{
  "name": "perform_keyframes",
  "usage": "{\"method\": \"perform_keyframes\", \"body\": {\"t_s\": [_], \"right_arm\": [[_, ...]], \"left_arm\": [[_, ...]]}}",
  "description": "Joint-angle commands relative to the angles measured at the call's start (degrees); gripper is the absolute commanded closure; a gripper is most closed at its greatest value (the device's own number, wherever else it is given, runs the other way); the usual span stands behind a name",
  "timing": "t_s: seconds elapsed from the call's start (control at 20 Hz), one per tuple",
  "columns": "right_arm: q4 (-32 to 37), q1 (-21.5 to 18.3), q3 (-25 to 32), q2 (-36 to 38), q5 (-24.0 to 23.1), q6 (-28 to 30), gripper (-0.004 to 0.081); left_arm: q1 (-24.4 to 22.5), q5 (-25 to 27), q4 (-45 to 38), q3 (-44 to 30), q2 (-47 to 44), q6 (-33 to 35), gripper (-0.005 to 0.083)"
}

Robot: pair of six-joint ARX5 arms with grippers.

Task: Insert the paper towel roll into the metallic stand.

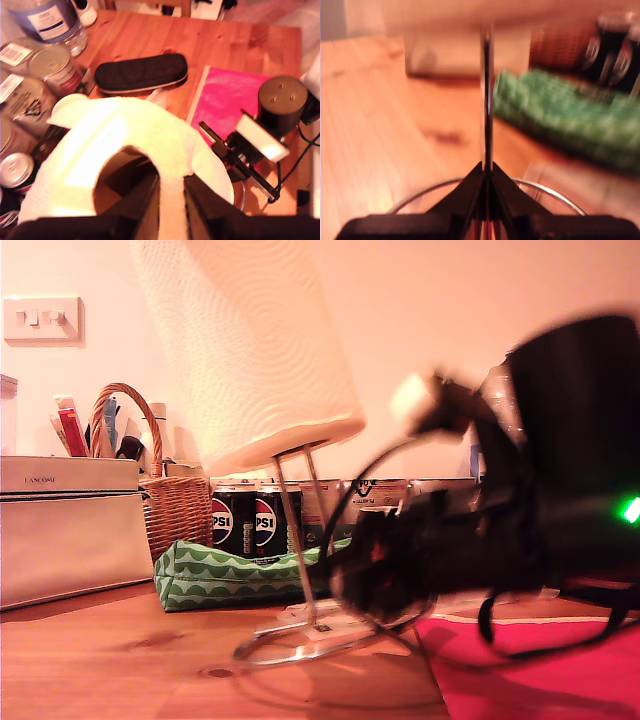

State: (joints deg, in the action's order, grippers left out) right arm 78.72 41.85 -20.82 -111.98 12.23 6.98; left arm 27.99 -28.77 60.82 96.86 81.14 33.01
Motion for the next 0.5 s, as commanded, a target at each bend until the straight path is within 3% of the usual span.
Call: {"method": "perform_keyframes", "body": {"t_s": [0.0,0.45], "right_arm": [[0.7,1.4,-1.6,-0.8,0.3,-0.6,0.0783],[-3.1,2.9,-2.6,-0.8,0.2,-2.7,0.0756]], "left_arm": [[-0.4,0.8,-2.1,0.0,0.2,-0.1,0.0798],[0.0,1.0,-0.6,0.0,2.2,-0.1,0.0798]]}}
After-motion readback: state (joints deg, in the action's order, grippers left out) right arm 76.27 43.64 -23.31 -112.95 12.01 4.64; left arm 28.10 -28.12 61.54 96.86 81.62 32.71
